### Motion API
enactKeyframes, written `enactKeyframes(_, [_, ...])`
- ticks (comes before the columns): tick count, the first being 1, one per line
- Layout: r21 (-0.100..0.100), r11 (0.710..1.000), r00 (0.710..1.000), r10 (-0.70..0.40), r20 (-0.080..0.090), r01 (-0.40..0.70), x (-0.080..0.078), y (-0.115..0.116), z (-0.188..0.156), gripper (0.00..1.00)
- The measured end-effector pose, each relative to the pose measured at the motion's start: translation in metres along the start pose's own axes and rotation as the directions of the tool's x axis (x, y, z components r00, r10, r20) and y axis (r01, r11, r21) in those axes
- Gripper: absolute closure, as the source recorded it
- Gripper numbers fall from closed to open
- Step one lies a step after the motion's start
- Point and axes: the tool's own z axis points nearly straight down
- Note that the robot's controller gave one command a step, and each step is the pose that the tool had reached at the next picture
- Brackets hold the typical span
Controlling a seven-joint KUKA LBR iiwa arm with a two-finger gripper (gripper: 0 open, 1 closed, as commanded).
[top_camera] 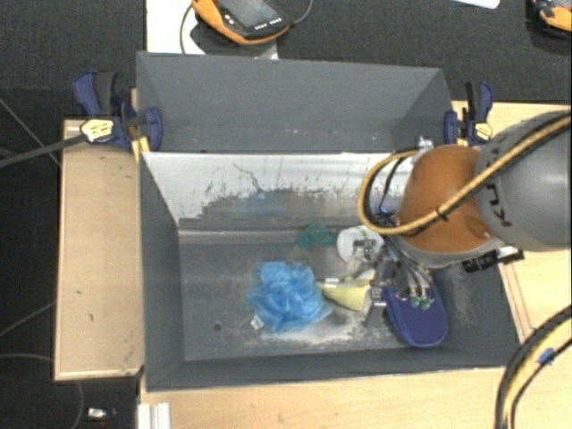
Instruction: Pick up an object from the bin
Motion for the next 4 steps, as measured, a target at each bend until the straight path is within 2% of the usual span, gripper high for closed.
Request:
enactKeyframes(1, [0.002, 0.99, 0.99, 0.139, 0.002, -0.139, 0.0, -0.001, 0.023, 0.0])
enactKeyframes(2, [0.0, 0.971, 0.971, 0.238, 0.004, -0.238, -0.006, -0.002, 0.03, 1.0])
enactKeyframes(3, [-0.001, 0.971, 0.971, 0.237, 0.004, -0.237, -0.006, -0.002, 0.03, 1.0])
enactKeyframes(4, [0.002, 0.972, 0.972, 0.236, -0.008, -0.236, -0.003, -0.002, 0.005, 1.0])
